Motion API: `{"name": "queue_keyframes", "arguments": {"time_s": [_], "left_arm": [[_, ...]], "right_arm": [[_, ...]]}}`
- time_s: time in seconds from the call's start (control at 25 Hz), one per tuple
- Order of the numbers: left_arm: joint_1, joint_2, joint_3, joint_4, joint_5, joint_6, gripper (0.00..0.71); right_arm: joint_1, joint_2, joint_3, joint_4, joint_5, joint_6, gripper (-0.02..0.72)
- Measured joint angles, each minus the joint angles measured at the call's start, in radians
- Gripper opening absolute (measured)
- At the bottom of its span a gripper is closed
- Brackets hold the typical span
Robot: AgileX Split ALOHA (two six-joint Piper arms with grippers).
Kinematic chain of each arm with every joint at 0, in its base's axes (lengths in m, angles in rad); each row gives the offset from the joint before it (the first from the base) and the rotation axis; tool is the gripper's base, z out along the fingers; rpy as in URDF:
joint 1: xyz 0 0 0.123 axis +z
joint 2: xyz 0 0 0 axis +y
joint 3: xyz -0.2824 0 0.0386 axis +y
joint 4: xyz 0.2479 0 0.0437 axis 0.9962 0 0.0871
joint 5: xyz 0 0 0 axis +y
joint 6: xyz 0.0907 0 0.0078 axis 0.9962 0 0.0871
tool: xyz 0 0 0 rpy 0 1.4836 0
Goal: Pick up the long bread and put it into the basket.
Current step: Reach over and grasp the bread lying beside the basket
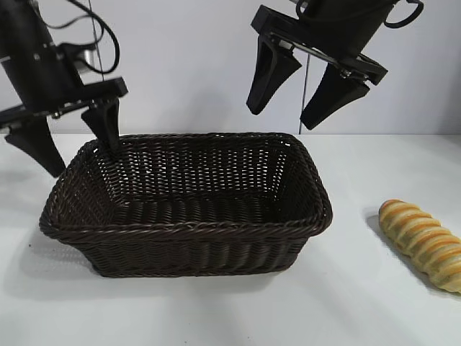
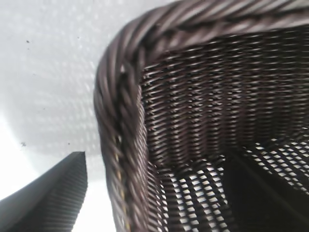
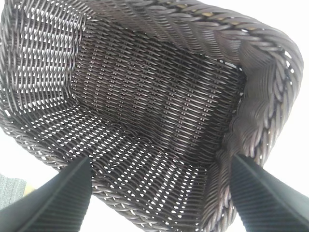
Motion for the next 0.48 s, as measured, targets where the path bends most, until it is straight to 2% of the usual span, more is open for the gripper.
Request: {"name": "queue_keyframes", "arguments": {"time_s": [0.2, 0.48], "left_arm": [[-0.004, -0.05, 0.0, -0.084, 0.002, 0.0, 0.562], [-0.055, -0.053, 0.001, -0.131, -0.044, -0.01, 0.562]], "right_arm": [[0.0, 0.0, 0.0, 0.0, 0.0, 0.0, 0.57], [0.0, 0.0, 0.0, 0.009, 0.001, 0.0, 0.57]]}}
